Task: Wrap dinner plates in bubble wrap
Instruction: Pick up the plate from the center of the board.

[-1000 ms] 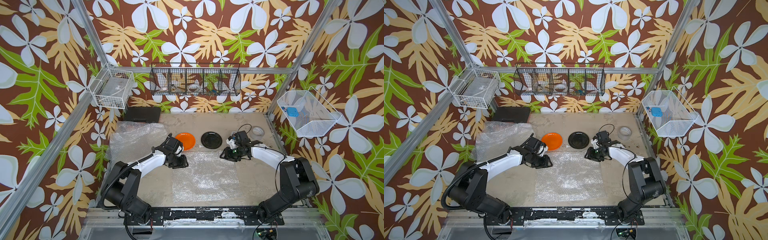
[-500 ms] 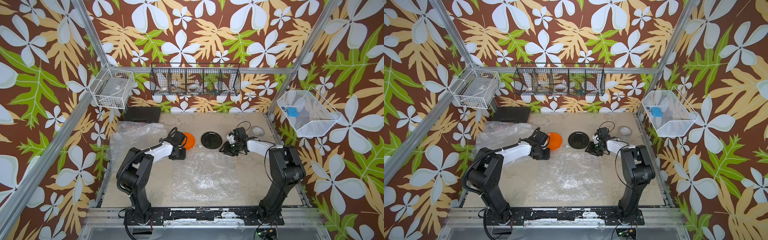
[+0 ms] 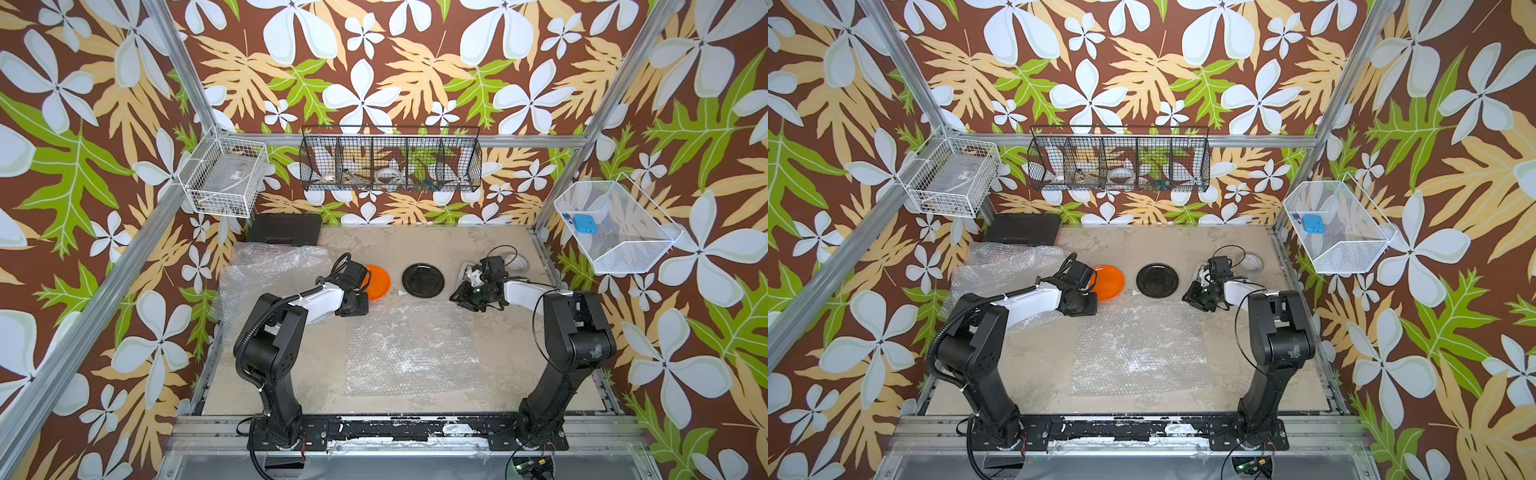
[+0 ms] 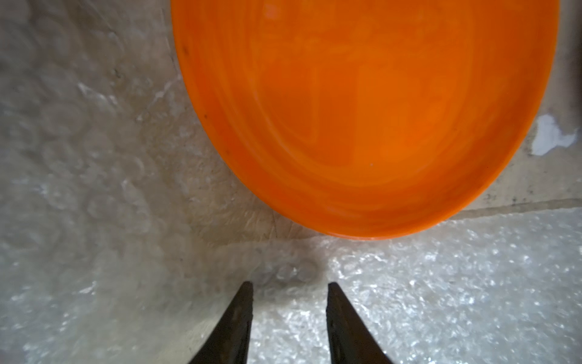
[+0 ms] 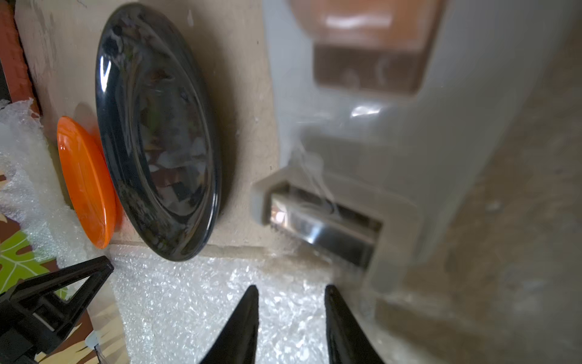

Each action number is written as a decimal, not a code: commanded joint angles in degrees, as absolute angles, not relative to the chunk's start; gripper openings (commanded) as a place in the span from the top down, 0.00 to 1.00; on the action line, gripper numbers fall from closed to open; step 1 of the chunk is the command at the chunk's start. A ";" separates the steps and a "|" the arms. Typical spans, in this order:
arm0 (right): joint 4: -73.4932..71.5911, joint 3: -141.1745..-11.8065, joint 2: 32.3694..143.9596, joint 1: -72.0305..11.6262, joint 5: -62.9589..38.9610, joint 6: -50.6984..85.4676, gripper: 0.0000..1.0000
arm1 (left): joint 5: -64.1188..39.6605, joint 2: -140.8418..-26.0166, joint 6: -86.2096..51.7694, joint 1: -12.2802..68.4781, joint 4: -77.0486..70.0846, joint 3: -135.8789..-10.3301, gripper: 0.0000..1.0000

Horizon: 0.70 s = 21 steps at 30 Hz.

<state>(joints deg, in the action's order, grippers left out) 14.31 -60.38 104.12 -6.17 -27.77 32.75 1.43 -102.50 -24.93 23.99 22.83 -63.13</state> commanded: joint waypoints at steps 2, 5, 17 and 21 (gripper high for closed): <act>15.66 -61.40 100.06 -6.37 -28.99 34.42 0.62 | -0.03 -98.55 -25.44 23.77 23.41 -65.31 0.59; 12.54 -60.57 97.55 -6.66 -32.54 38.08 0.61 | -1.76 -96.05 -25.55 23.73 24.58 -66.57 0.58; -0.12 -57.93 98.79 -14.50 -22.52 62.31 0.60 | -11.16 -86.13 -25.77 23.73 22.81 -58.94 0.57; 1.05 -59.18 101.71 -14.50 -19.57 62.20 0.59 | -16.37 -84.20 -27.88 23.73 20.10 -54.10 0.57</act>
<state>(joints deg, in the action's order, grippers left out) 2.15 -58.43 100.44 -14.35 -23.68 59.70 -11.31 -85.14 -25.93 23.88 22.41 -56.07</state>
